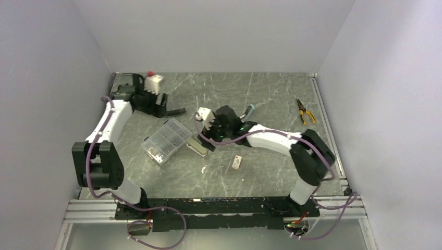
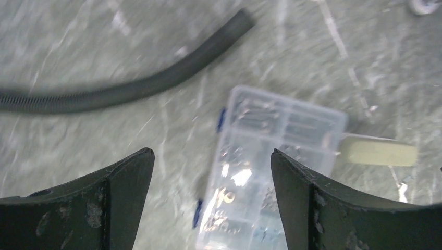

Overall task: Load the staples into the stapler
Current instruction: Pick up the stapler from the center of the board.

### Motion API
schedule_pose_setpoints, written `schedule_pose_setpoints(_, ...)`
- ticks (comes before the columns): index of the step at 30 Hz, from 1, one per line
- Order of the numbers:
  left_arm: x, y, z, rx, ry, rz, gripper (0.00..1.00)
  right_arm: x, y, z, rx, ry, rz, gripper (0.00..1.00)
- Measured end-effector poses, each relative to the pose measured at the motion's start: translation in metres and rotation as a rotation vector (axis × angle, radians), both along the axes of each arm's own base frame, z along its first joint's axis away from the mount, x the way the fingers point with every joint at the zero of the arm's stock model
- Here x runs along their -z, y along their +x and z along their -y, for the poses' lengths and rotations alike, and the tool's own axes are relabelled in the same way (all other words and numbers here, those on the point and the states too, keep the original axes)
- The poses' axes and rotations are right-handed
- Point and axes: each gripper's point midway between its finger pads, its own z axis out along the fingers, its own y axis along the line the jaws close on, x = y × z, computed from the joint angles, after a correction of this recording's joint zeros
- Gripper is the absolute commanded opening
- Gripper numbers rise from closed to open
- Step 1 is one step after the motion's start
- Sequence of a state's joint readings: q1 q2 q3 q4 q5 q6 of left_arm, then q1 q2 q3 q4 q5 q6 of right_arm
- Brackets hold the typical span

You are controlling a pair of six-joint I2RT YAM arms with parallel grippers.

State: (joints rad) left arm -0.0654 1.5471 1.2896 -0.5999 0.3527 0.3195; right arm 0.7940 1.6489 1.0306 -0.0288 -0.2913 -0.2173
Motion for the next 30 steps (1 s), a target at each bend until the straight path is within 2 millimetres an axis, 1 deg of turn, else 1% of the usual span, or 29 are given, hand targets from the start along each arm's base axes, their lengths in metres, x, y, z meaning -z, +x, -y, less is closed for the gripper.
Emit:
schedule_pose_setpoints(2,0.005,-0.005,-0.033,-0.087,-0.001,-0.035,0.87,0.006,0.002,-0.019,-0.010,-0.019,0.005,0.86)
schedule_pose_setpoints(4,0.008,-0.015,-0.053,-0.143,-0.003,-0.060,0.87,0.012,0.004,-0.040,-0.017,-0.034,-0.003,0.85)
schedule_pose_setpoints(5,0.008,-0.021,-0.058,-0.160,-0.006,-0.069,0.87,0.014,0.005,-0.047,-0.018,-0.040,-0.005,0.85)
schedule_pose_setpoints(7,0.007,-0.031,-0.062,-0.174,-0.011,-0.073,0.87,0.018,0.010,-0.061,-0.012,-0.050,-0.010,0.84)
schedule_pose_setpoints(11,0.001,-0.040,-0.066,-0.186,-0.024,-0.064,0.86,0.030,0.013,-0.067,0.005,-0.081,-0.026,0.81)
schedule_pose_setpoints(14,-0.002,-0.041,-0.067,-0.184,-0.037,-0.057,0.85,0.042,0.013,-0.068,0.014,-0.110,-0.052,0.77)
schedule_pose_setpoints(17,0.000,-0.044,-0.063,-0.170,-0.055,-0.063,0.85,0.054,0.010,-0.068,0.018,-0.131,-0.079,0.72)
schedule_pose_setpoints(19,0.003,-0.047,-0.059,-0.156,-0.069,-0.072,0.85,0.060,0.008,-0.069,0.017,-0.141,-0.091,0.67)
schedule_pose_setpoints(20,0.004,-0.048,-0.057,-0.147,-0.078,-0.076,0.84,0.062,0.007,-0.070,0.017,-0.144,-0.097,0.62)
schedule_pose_setpoints(22,0.005,-0.049,-0.054,-0.133,-0.092,-0.080,0.83,0.063,0.006,-0.071,0.016,-0.146,-0.102,0.48)
schedule_pose_setpoints(24,0.004,-0.050,-0.049,-0.109,-0.113,-0.078,0.80,0.063,0.004,-0.072,0.010,-0.147,-0.102,0.39)
schedule_pose_setpoints(27,0.003,-0.054,-0.038,-0.050,-0.153,-0.069,0.76,0.059,0.001,-0.070,-0.010,-0.143,-0.086,0.31)
schedule_pose_setpoints(30,0.004,-0.061,-0.021,0.034,-0.195,-0.045,0.75,0.050,-0.005,-0.058,-0.041,-0.140,-0.062,0.25)
